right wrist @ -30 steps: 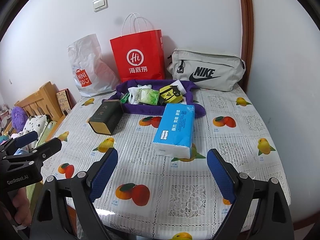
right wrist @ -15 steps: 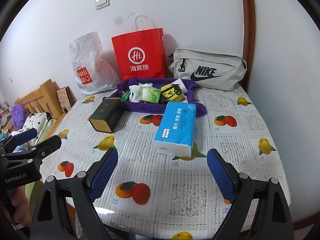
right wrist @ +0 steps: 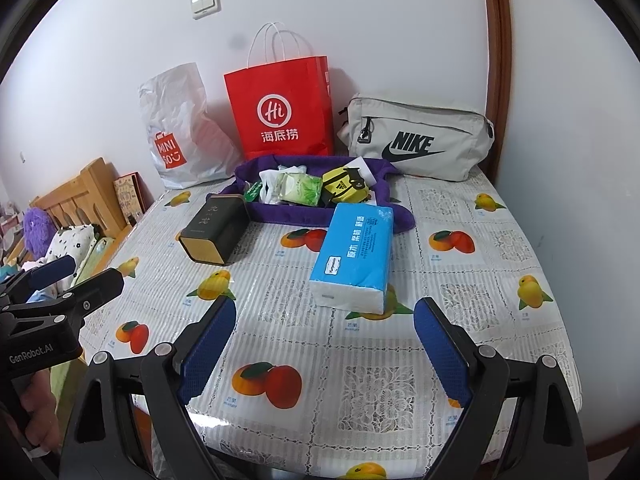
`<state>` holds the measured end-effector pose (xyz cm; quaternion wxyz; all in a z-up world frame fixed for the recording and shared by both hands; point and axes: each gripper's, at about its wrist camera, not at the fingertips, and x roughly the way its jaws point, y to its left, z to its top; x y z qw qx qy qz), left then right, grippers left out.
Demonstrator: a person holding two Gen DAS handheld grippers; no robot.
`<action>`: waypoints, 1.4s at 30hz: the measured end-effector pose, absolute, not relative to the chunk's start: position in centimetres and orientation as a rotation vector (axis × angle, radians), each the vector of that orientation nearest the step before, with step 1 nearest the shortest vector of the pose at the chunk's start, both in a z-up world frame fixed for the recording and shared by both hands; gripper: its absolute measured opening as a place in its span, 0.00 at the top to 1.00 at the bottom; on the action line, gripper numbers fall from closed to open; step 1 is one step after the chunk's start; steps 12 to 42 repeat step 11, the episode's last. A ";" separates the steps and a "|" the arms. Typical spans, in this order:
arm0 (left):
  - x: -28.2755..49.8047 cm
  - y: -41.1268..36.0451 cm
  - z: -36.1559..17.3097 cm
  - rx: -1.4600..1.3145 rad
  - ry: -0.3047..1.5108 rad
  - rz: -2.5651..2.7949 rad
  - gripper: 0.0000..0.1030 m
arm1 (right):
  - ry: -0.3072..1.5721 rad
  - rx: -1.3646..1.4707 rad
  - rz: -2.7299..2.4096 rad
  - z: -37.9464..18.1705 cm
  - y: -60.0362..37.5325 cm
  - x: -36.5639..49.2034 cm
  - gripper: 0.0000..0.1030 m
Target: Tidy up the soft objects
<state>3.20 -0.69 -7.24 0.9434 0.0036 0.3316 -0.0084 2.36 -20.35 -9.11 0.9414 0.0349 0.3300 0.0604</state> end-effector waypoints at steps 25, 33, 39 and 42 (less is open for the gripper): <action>3.1 -0.8 -7.3 0.003 0.676 -0.022 0.03 | 0.679 0.067 0.126 -9.1 -20.2 2.3 0.13; 3.1 -0.8 -7.3 0.003 0.676 -0.022 0.03 | 0.679 0.067 0.126 -9.1 -20.2 2.3 0.13; 3.1 -0.8 -7.3 0.003 0.676 -0.022 0.03 | 0.679 0.067 0.126 -9.1 -20.2 2.3 0.13; 3.1 -0.8 -7.3 0.003 0.676 -0.022 0.03 | 0.679 0.067 0.126 -9.1 -20.2 2.3 0.13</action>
